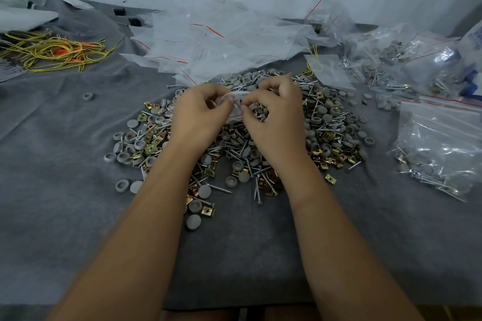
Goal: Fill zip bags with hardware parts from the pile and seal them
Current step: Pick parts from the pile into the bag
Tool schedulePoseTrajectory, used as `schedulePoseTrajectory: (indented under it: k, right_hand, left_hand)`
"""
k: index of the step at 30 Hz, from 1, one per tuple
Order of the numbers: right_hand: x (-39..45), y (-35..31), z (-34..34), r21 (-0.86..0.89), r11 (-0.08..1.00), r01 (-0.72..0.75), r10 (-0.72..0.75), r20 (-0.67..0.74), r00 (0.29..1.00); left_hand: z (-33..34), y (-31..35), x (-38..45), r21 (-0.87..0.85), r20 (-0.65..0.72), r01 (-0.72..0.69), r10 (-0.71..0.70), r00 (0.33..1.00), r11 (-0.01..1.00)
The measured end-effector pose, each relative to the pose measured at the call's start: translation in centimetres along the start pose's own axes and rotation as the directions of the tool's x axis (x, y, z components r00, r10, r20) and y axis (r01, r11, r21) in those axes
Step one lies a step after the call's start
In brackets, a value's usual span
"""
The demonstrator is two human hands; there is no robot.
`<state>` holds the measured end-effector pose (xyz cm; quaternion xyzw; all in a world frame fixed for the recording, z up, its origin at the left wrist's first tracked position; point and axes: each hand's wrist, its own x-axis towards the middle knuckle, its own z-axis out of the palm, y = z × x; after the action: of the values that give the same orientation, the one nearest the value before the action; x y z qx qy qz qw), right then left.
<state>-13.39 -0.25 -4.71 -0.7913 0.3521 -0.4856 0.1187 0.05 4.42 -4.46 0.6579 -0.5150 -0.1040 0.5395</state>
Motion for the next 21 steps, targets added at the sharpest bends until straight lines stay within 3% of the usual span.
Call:
schedulePoseTrajectory:
  k: [15,21]
  right_hand:
    - [-0.13,0.03,0.06,-0.113,0.994,-0.005,0.016,0.093,0.995]
    - [0.2,-0.11,-0.22,-0.009,1.0,-0.023,0.023,-0.043,0.999]
  left_hand:
    - [-0.1,1.08,-0.46,-0.144,0.029,0.004,0.0,1.0,0.99]
    - [0.18,0.54,-0.29,-0.091,-0.017,0.046,-0.048,0.999,0.995]
